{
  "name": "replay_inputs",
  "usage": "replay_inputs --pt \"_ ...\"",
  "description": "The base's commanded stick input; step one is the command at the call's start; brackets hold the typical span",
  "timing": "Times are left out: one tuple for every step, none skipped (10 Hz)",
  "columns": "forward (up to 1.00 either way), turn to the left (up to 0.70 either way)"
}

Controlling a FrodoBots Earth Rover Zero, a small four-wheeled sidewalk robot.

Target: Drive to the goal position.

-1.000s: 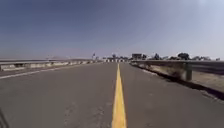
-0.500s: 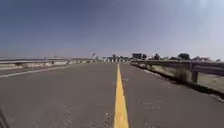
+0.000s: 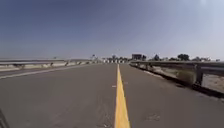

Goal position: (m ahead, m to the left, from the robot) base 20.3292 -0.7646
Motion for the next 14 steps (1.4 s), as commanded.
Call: replay_inputs --pt "0.50 0.00" --pt "0.50 0.00" --pt "0.50 0.00" --pt "0.50 0.00" --pt "0.50 0.00" --pt "0.50 0.00" --pt "0.50 0.00" --pt "0.50 0.00" --pt "0.50 0.00" --pt "0.50 0.00" --pt "0.50 0.00" --pt "0.50 0.00" --pt "0.50 0.00" --pt "0.50 0.00"
